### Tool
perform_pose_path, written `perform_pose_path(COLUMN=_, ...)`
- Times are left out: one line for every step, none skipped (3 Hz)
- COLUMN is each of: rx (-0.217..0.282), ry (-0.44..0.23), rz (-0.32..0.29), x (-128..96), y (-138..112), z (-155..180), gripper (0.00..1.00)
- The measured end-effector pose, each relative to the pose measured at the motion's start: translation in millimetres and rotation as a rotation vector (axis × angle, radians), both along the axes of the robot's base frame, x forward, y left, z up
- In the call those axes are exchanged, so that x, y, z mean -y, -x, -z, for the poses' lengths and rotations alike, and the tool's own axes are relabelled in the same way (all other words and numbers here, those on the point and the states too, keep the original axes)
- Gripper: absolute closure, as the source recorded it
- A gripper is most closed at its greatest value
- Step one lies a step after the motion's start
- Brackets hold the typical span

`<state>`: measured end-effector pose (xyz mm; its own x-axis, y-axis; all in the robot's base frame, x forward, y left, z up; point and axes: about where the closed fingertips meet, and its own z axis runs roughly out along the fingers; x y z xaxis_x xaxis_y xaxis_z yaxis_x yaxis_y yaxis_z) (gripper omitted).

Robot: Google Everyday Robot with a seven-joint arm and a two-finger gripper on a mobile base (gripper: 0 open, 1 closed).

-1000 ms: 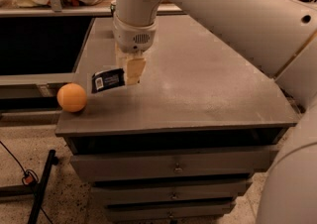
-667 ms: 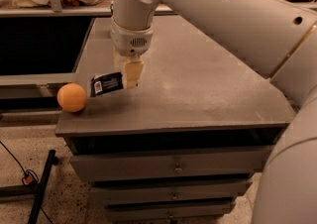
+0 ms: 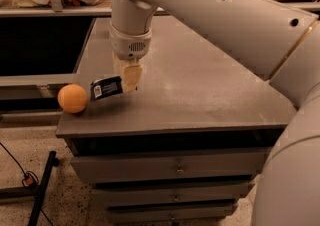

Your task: Move rxbar blueberry near orange

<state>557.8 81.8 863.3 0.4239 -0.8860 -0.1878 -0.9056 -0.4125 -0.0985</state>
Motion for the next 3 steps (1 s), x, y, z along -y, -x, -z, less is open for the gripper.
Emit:
perform_pose_path(rx=0.003, ry=-0.003, rz=0.000, x=-1.6, y=-0.8, z=0.9, gripper=0.59)
perform_pose_path(rx=0.005, ry=-0.006, rz=-0.001, x=-3.0, y=-1.6, z=1.8, gripper=0.35)
perform_pose_path(rx=0.007, ry=-0.009, rz=-0.001, x=-4.4, y=-2.2, z=2.7, gripper=0.12)
